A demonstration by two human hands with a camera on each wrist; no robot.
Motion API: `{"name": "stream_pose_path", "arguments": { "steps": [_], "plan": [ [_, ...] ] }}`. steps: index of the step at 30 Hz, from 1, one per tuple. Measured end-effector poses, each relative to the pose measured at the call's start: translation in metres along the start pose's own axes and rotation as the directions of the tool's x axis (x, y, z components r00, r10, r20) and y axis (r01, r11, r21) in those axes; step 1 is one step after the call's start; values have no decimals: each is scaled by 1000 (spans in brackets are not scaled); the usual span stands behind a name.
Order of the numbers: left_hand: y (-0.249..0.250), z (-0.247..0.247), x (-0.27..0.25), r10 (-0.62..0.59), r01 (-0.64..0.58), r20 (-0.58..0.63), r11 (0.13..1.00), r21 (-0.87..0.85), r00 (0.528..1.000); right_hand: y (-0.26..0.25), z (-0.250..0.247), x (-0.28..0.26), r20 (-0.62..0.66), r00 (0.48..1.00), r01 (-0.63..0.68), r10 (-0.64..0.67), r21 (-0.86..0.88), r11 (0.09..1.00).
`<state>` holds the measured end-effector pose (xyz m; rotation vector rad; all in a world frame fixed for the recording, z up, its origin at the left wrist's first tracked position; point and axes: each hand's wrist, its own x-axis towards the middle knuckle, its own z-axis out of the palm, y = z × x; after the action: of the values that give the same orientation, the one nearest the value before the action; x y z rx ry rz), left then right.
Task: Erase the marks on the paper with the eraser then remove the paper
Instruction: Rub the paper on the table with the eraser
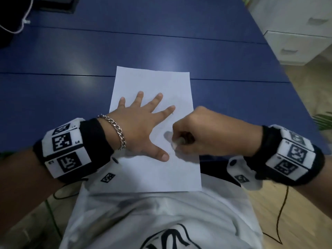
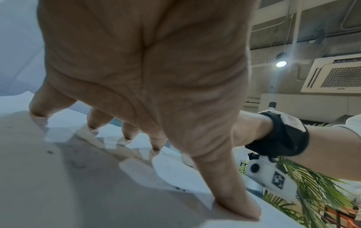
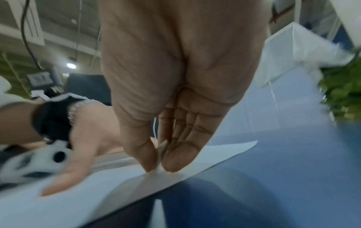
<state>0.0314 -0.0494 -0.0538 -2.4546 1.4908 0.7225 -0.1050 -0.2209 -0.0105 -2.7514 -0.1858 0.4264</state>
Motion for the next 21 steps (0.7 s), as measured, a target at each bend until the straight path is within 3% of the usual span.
{"name": "stream_pose_path", "arguments": {
  "steps": [4, 9, 14, 18, 19, 21],
  "plan": [
    [0, -1, -1, -11, 11, -5, 1000, -10, 1000, 15, -8, 11, -186, 980, -87, 76, -49, 995],
    [2, -3, -2, -23, 23, -7, 1000, -12, 1000, -6, 4, -3, -8, 1000, -13, 13, -13, 1000],
    [2, -3, -2, -28, 28, 11, 999, -26, 1000, 9, -1, 8, -174, 979, -108, 102, -24, 994],
    [2, -3, -2, -26, 27, 7, 999, -26, 1000, -9, 7, -9, -6, 999, -36, 36, 23, 999],
    [2, -2, -2, -22, 22, 3, 999, -33, 1000, -7, 4, -11, 1, 999, -44, 44, 43, 998],
    [0, 0, -2, -11, 10, -20, 998, -67, 1000, 4, -2, -16, -114, 988, -95, 105, 90, 991]
  ]
}}
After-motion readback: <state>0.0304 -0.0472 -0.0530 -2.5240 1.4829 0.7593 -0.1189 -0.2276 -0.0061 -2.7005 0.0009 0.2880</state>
